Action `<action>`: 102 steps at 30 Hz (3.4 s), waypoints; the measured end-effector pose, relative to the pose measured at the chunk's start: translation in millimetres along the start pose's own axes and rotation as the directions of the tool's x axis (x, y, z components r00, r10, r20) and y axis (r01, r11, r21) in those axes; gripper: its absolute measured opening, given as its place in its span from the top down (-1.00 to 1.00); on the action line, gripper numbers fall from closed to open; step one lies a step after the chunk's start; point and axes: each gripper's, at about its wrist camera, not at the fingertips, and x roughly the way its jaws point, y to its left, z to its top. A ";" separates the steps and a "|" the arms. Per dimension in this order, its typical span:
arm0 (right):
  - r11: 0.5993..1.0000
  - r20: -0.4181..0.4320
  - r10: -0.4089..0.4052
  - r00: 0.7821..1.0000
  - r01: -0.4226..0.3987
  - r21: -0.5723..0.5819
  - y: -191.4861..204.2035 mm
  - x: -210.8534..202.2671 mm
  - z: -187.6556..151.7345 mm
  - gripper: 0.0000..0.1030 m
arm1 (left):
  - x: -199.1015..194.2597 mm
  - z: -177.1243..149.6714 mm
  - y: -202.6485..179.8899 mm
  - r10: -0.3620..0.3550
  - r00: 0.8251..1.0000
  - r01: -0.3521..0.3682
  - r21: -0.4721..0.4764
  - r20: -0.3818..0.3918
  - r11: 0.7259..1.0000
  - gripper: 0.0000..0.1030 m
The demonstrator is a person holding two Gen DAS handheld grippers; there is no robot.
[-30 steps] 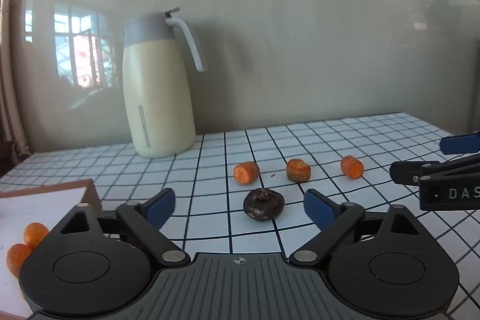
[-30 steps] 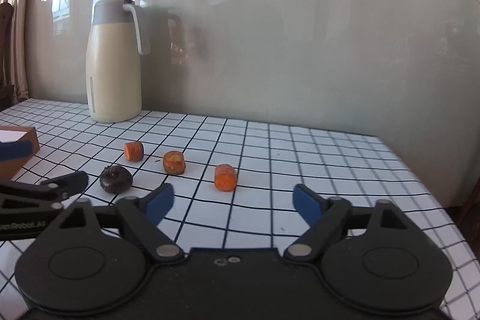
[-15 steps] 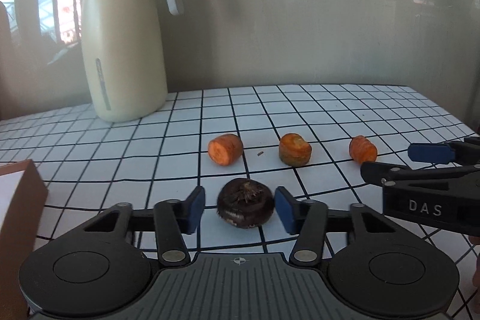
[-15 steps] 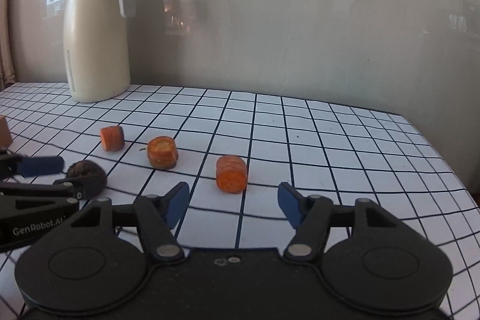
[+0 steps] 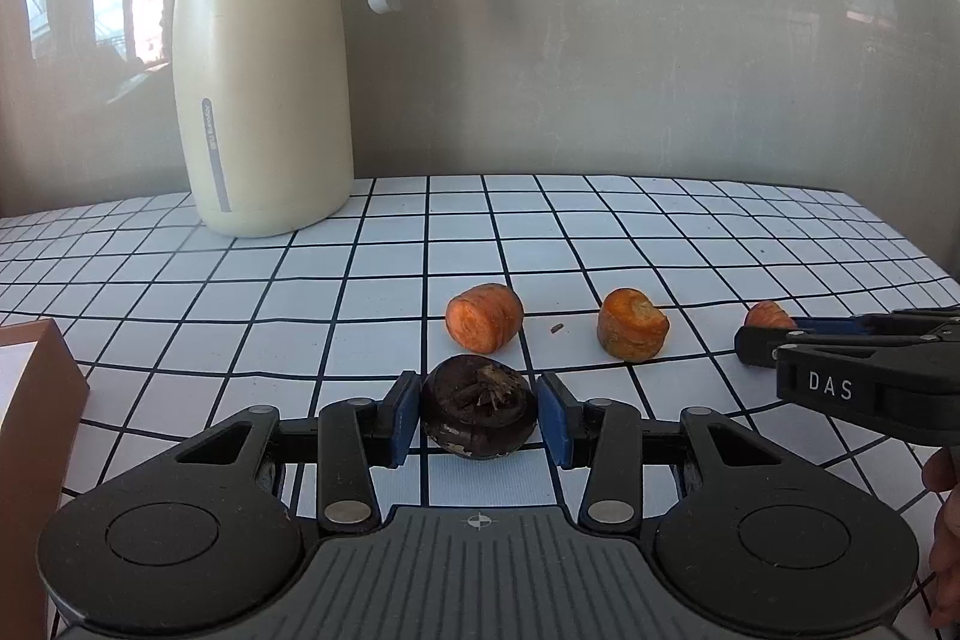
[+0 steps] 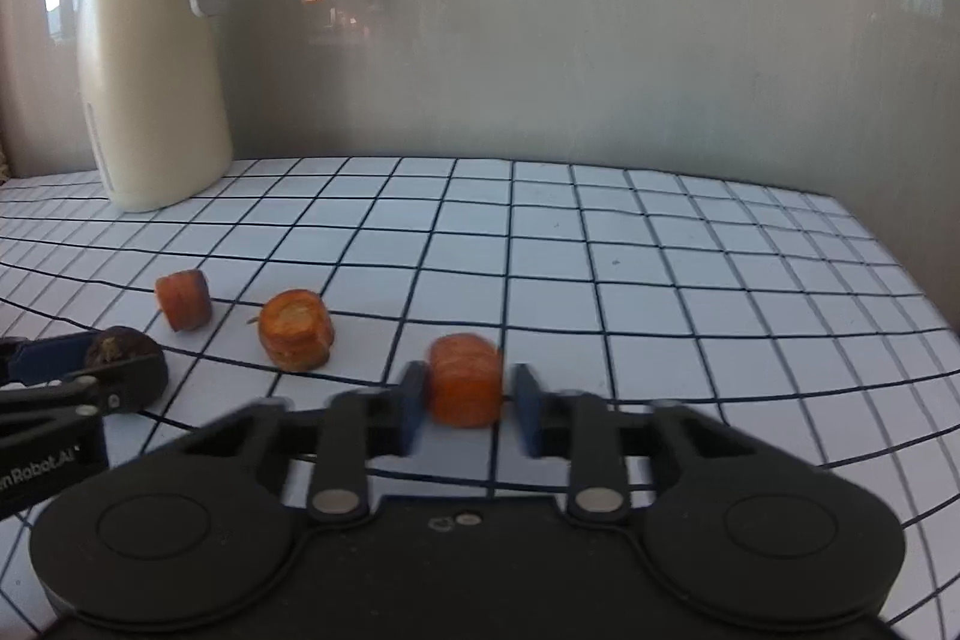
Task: Organize fruits
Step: 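Grasp the dark plum with the left gripper while the right gripper grasps a carrot chunk, then carry the dark plum and carrot chunk over the white tray with both grippers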
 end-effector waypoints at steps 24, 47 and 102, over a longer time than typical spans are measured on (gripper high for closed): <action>1.000 0.038 0.003 0.999 -0.002 -0.026 26.7 -82.2 -27.1 0.63 | -65.9 -20.8 -2.6 0.010 0.999 -0.012 0.057 0.040 0.998 0.17; 0.995 0.119 0.063 0.991 -0.054 -0.082 57.6 -177.5 -67.4 0.63 | -164.3 -65.0 21.5 0.032 0.995 -0.037 0.044 0.098 0.998 0.17; 0.845 0.143 0.481 0.865 -0.413 -0.339 301.1 -166.8 -28.7 0.63 | -256.2 -90.1 269.6 0.428 0.887 -0.395 -0.196 0.174 0.898 0.17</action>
